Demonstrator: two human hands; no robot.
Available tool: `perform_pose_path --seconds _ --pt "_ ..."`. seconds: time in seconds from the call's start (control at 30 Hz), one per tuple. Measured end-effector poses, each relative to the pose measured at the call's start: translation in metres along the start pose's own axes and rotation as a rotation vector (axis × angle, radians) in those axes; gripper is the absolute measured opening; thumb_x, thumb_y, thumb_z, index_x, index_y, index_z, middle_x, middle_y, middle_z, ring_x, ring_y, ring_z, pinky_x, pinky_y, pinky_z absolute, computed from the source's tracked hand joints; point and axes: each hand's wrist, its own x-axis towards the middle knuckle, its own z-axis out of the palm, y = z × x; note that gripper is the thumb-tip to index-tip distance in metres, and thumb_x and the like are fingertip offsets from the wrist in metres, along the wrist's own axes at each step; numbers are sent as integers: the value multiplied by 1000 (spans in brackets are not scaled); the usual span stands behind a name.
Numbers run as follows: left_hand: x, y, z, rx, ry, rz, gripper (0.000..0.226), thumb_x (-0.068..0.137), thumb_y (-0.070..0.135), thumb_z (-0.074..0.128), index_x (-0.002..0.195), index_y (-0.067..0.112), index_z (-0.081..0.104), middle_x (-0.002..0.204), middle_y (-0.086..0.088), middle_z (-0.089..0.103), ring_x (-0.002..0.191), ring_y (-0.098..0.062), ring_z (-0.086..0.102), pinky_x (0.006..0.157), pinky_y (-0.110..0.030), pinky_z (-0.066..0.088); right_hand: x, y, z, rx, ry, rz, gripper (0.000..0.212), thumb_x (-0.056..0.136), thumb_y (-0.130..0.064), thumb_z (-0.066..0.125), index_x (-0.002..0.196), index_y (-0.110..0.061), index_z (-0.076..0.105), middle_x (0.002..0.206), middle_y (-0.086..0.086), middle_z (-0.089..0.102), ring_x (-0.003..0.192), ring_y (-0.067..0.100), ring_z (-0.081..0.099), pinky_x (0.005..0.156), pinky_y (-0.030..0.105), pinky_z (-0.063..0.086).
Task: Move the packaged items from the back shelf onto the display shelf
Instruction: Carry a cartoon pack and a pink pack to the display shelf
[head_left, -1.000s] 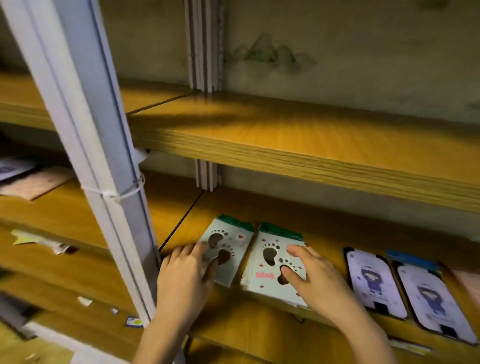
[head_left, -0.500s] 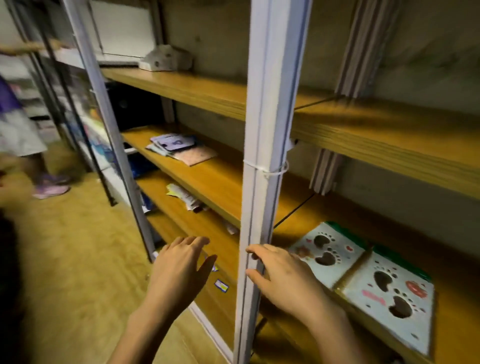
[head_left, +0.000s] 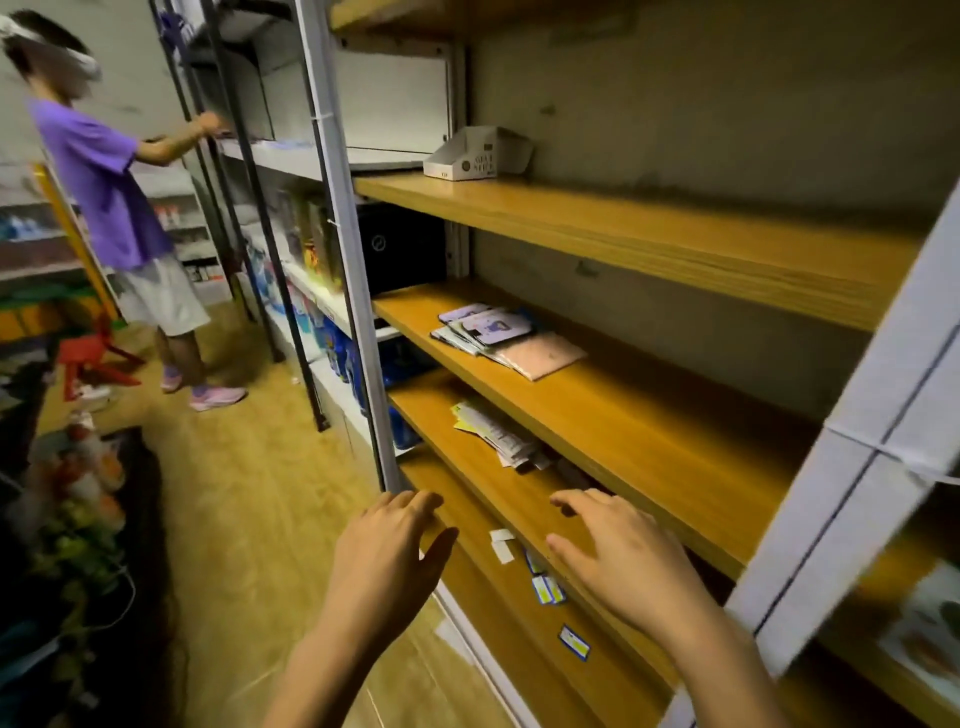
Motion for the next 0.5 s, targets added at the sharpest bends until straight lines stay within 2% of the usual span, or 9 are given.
perform_pose_path --seconds 0.1,0.27,0.5 --pt "28 -47 -6 -12 -34 26 35 87 41 53 117 23 57 110 8 66 102 -12 60 79 -26 49 35 -26 11 -4 34 71 47 93 -42 44 138 -34 33 141 -11 43 128 10 41 100 29 40" --pt "64 -88 -7 -37 -67 68 37 89 43 48 121 26 52 115 11 62 105 -8 55 78 -22 47 63 -48 17 -10 53 156 47 93 -43 44 137 -35 34 140 -12 43 128 10 42 100 29 40" --pt "122 -122 8 -71 -103 135 40 90 44 44 126 27 48 124 9 58 111 -11 51 86 -25 44 114 -67 28 1 70 270 47 91 -41 47 136 -35 35 140 -11 44 126 10 44 100 29 44"
